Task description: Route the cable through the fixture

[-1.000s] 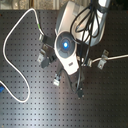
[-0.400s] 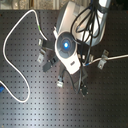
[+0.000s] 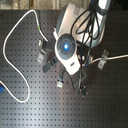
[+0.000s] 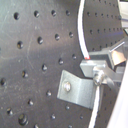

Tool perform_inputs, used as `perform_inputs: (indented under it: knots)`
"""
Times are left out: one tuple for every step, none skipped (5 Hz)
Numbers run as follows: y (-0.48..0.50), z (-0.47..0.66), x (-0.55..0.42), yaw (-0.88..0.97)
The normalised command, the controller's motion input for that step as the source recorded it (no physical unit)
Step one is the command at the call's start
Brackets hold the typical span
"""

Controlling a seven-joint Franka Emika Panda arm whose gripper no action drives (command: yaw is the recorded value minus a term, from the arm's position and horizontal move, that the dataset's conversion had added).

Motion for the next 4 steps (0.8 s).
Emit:
perform_inputs:
  knots:
    - [-0.087, 0.45, -0.116, 0.05]
    - [-0.170, 0.44, -0.096, 0.08]
    - [-0.170, 0.41, -0.095, 0.09]
    - [0.037, 0.07, -0.019, 0.01]
